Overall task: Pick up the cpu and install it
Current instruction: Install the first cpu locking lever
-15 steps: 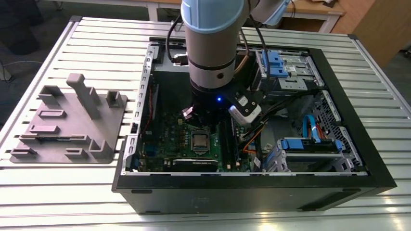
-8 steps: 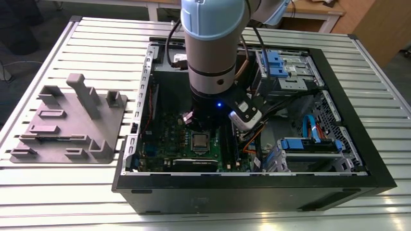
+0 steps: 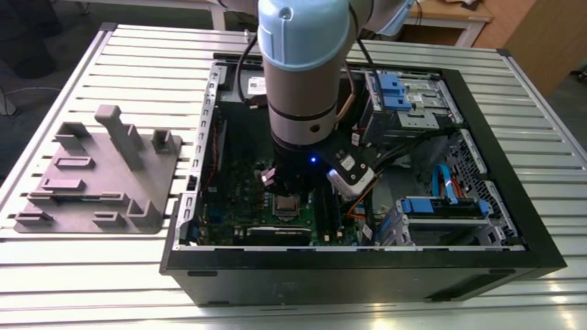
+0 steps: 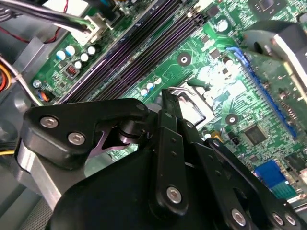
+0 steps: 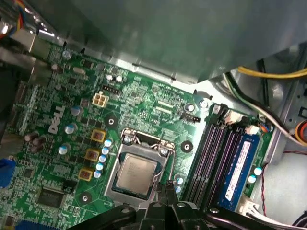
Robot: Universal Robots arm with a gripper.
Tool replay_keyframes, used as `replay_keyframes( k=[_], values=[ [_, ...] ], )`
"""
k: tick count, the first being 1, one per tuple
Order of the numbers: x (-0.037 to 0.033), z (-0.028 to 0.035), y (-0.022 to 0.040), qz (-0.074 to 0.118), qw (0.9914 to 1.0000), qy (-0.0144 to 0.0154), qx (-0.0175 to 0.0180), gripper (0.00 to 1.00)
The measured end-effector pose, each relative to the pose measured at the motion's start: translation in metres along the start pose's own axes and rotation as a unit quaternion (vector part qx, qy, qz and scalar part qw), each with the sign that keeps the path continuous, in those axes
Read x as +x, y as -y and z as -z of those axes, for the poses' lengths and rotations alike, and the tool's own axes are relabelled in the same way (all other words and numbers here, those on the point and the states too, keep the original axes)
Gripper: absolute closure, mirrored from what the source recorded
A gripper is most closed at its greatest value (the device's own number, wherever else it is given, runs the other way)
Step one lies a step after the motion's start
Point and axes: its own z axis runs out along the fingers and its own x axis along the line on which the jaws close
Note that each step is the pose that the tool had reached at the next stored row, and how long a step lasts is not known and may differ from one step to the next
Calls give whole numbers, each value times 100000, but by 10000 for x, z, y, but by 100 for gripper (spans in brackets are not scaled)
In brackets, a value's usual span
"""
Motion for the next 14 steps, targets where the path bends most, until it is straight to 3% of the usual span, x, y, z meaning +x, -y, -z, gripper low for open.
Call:
replay_keyframes(
  k=[14],
  values=[
    [14, -80, 43, -3, 100000, 5, -6, 89]
  ],
)
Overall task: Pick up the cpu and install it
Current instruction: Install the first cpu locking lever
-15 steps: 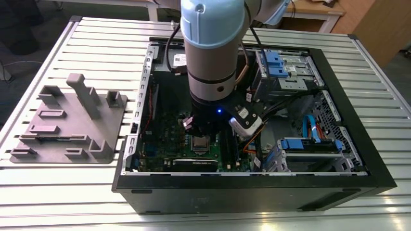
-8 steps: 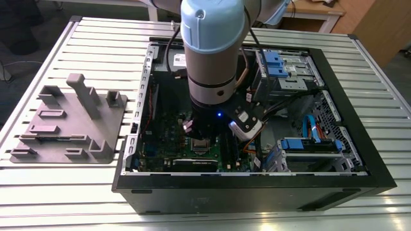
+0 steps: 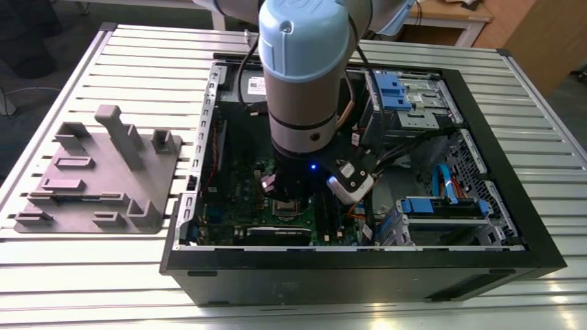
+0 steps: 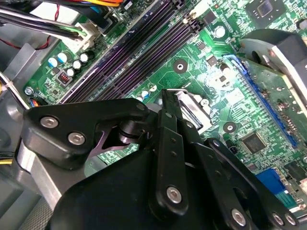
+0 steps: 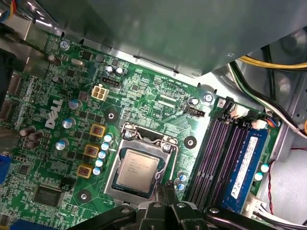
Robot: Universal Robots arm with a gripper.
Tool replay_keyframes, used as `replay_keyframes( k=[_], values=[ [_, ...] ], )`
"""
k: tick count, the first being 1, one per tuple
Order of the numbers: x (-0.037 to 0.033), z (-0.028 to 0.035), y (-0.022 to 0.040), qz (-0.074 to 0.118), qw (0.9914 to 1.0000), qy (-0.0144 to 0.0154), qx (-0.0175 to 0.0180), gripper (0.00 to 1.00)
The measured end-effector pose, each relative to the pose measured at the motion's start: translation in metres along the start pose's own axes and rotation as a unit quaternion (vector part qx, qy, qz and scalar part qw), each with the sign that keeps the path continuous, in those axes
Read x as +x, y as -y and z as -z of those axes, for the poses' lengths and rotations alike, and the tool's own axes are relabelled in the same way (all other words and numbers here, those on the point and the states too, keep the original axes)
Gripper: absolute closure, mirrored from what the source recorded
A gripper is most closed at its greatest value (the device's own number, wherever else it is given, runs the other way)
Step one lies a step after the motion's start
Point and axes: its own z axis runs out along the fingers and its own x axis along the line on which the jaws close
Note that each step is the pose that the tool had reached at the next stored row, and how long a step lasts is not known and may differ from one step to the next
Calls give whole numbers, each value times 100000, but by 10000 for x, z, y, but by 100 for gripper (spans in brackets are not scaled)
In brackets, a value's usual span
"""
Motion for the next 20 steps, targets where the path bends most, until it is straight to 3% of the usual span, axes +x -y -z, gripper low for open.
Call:
replay_keyframes(
  k=[10, 20],
  values=[
    [15, -18, 40, 3, 100000, -12, 16, 89],
    [34, -86, 79, 2, 100000, -13, 20, 89]
  ],
)
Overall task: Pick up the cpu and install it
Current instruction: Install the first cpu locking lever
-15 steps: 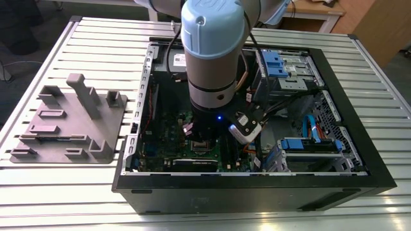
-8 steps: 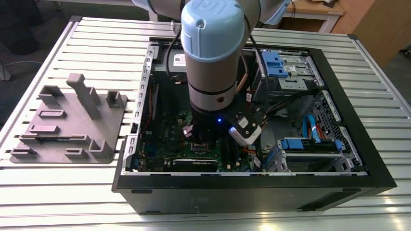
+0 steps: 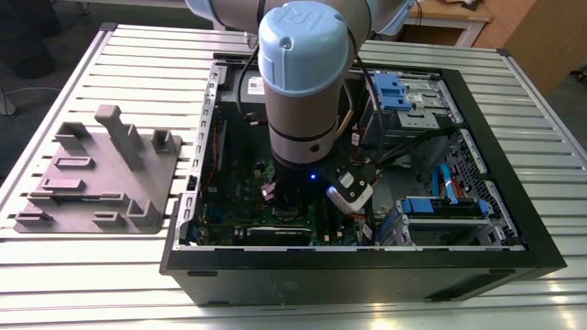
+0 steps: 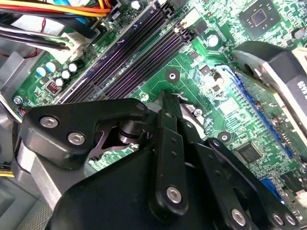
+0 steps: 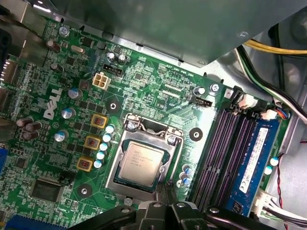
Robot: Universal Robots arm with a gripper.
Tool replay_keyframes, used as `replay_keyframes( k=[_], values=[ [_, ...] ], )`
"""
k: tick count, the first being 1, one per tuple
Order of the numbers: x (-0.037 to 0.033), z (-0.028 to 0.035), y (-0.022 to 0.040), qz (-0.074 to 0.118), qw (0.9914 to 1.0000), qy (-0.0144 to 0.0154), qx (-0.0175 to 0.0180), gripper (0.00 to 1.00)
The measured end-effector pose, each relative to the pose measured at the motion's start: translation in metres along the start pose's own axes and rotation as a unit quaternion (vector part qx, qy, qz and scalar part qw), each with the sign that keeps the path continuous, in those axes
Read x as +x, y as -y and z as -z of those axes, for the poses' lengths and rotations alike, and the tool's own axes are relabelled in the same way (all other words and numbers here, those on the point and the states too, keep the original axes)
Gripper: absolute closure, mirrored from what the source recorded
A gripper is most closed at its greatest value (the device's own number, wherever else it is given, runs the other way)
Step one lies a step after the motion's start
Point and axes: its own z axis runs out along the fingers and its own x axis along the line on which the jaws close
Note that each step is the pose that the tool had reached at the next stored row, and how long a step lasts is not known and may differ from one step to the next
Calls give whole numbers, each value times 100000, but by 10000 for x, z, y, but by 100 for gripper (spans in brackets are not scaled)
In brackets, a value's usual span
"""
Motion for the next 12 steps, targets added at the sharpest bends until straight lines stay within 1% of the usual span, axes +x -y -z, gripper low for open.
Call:
replay_keyframes(
  k=[5, 12],
  values=[
    [-1, -17, 12, 1, 100000, -11, 7, 89],
    [-25, -27, 25, 0, 100000, 3, -5, 89]
  ],
)
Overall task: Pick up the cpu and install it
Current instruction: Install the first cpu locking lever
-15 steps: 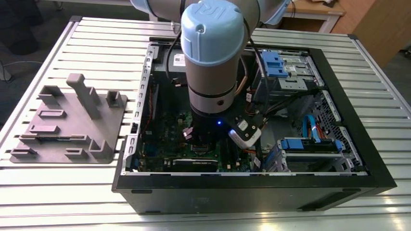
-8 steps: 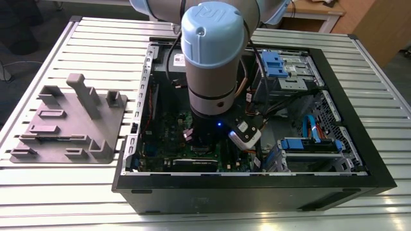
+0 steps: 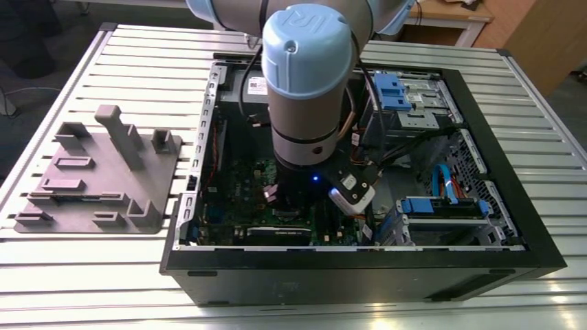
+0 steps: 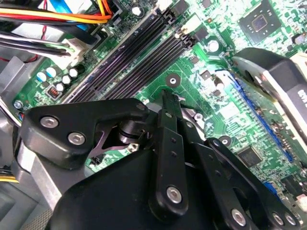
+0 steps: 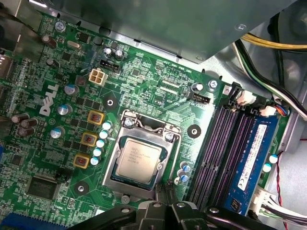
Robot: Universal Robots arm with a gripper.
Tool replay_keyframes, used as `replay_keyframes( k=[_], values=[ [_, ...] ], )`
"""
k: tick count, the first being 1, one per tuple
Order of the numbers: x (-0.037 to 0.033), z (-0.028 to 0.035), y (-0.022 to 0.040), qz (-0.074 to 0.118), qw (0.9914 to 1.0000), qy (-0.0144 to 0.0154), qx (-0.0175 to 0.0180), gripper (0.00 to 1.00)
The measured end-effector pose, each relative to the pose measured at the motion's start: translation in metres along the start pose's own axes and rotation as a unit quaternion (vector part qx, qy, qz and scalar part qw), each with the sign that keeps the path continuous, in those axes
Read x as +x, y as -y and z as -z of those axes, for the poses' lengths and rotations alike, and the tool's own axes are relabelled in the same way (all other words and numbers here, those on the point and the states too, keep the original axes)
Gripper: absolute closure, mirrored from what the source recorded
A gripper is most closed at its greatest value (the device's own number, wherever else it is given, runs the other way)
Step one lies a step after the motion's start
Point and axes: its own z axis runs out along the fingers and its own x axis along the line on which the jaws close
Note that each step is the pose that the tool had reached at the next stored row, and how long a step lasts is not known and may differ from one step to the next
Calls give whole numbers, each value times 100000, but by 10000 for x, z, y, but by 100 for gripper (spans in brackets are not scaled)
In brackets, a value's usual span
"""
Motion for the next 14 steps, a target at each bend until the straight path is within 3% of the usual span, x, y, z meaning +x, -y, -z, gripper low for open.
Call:
replay_keyframes(
  k=[14],
  values=[
    [-15, -9, 9, 2, 100000, 5, 11, 89]
  ],
)
